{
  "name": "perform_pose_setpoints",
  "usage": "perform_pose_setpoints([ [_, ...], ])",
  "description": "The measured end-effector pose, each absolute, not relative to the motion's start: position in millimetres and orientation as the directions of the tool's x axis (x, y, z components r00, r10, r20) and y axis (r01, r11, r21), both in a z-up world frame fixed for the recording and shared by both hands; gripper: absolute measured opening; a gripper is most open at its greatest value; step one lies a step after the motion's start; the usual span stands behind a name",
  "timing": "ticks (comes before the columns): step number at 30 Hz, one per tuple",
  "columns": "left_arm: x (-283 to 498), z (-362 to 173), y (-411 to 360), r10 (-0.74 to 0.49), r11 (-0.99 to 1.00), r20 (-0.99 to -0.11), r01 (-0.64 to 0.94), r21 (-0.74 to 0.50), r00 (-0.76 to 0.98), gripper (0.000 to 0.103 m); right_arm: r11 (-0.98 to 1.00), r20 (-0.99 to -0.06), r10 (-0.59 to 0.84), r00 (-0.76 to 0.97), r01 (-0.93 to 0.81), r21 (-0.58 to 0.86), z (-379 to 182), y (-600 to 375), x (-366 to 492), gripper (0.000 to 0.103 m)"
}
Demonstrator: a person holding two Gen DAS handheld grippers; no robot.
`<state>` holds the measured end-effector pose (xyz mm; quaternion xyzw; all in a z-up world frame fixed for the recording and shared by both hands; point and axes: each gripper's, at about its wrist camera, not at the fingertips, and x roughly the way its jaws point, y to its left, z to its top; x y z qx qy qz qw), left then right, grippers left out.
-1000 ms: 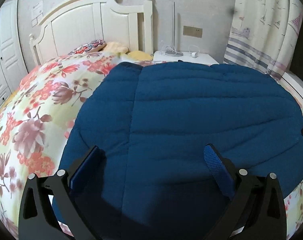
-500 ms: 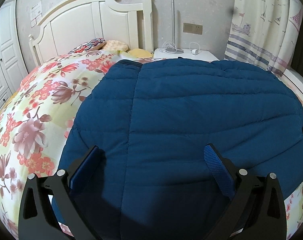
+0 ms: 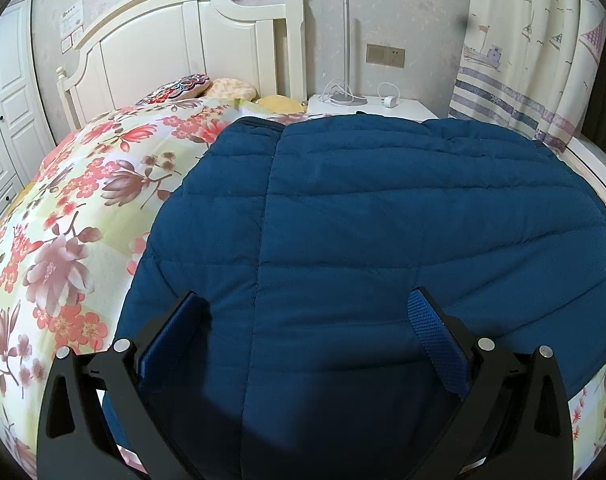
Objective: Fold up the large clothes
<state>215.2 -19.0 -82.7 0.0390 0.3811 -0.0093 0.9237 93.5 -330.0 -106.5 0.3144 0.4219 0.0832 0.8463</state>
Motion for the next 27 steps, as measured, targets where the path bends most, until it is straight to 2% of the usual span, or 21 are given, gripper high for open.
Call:
perform_pose_setpoints([
  [4,217,-83,-19,0.011,0.997,-0.710,0.049,0.064,0.705,0.099,0.746,-0.613,0.406,0.678,0.141,0.651,-112,-334,142,0.098],
  [5,217,-84,-20,0.010,0.997,-0.712,0.050,0.063,0.702,0.099,0.726,-0.596,0.387,0.704,0.166,0.667,-112,-335,155,0.101],
  [9,219,-86,-25,0.021,0.994,-0.717,0.061,0.089,0.697,0.099,0.688,-0.588,0.242,0.772,0.291,0.665,-111,-331,207,0.098],
  [10,219,-87,-26,0.027,0.993,-0.717,0.061,0.096,0.697,0.099,0.691,-0.572,0.210,0.793,0.294,0.661,-112,-329,211,0.087],
  [11,219,-87,-26,0.029,0.993,-0.716,0.060,0.099,0.697,0.099,0.635,-0.534,0.247,0.809,0.282,0.720,-122,-334,211,0.050],
  [12,219,-87,-26,0.030,0.993,-0.715,0.058,0.099,0.699,0.099,0.563,-0.472,0.291,0.832,0.250,0.787,-130,-341,207,0.041],
  [15,217,-84,-29,0.050,0.990,-0.702,0.056,0.127,0.710,0.099,0.495,-0.383,0.341,0.859,0.182,0.850,-130,-353,185,0.029],
  [17,216,-71,-40,0.065,0.990,-0.706,0.045,0.136,0.705,0.099,0.503,-0.356,0.345,0.868,0.150,0.852,-121,-355,166,0.028],
  [19,216,-50,-54,-0.005,0.992,-0.687,0.090,0.089,0.727,0.099,0.514,-0.343,0.343,0.875,0.131,0.848,-116,-357,143,0.027],
  [21,227,-30,-78,-0.031,0.987,-0.669,0.127,0.094,0.742,0.099,0.520,-0.331,0.337,0.881,0.119,0.846,-113,-366,126,0.027],
  [24,268,-17,-122,-0.039,0.980,-0.693,0.165,0.115,0.719,0.099,0.563,-0.323,0.312,0.894,0.100,0.820,-101,-370,101,0.027],
  [27,323,-26,-162,0.011,0.975,-0.730,0.154,0.159,0.683,0.099,0.625,-0.317,0.294,0.901,0.069,0.777,-84,-365,77,0.027],
])
